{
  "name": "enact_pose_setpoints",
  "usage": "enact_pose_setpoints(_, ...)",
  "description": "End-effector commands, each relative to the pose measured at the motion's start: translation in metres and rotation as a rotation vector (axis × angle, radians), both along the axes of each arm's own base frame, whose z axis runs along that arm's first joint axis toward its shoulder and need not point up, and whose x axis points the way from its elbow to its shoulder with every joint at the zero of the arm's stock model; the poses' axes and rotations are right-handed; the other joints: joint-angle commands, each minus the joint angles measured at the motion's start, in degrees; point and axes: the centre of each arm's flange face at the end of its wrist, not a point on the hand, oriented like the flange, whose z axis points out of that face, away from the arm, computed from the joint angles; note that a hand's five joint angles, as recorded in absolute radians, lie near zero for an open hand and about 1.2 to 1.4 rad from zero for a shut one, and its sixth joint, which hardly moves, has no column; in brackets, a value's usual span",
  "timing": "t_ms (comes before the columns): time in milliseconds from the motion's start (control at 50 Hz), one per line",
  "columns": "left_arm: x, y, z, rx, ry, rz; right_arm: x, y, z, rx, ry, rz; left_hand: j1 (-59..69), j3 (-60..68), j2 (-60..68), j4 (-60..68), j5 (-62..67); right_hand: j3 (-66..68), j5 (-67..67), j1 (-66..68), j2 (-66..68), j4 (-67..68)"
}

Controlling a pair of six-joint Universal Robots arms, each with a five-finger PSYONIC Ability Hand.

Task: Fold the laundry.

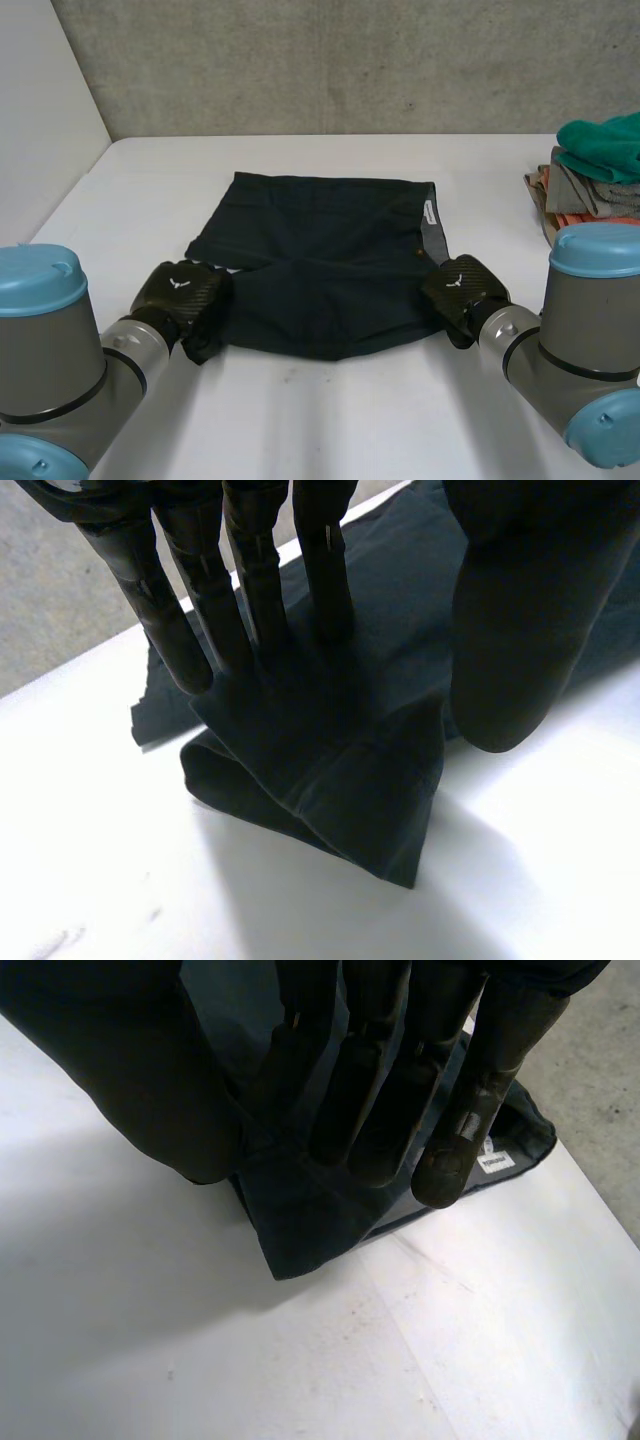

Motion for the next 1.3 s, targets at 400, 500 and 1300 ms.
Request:
enact_pose_setpoints(400,0.002,0.024,-0.007,0.089,-0.119,-0.065,-0.022,0.008,0.022,0.1,0.088,0.014,47.96,47.61,47.95,48.35,48.6,10.99,14.62,19.5,12.24,11.76)
enact_pose_setpoints(500,0.009,0.059,0.005,0.188,-0.168,-0.106,-0.031,0.028,0.028,0.211,0.174,0.071,47.96,47.61,47.95,48.35,48.6,10.99,14.62,19.5,12.24,11.76)
enact_pose_setpoints(1300,-0.078,-0.121,-0.005,-0.52,-0.169,-0.118,0.024,-0.091,0.023,-0.259,0.019,-0.081,47.96,47.61,47.95,48.35,48.6,10.99,14.62,19.5,12.24,11.76)
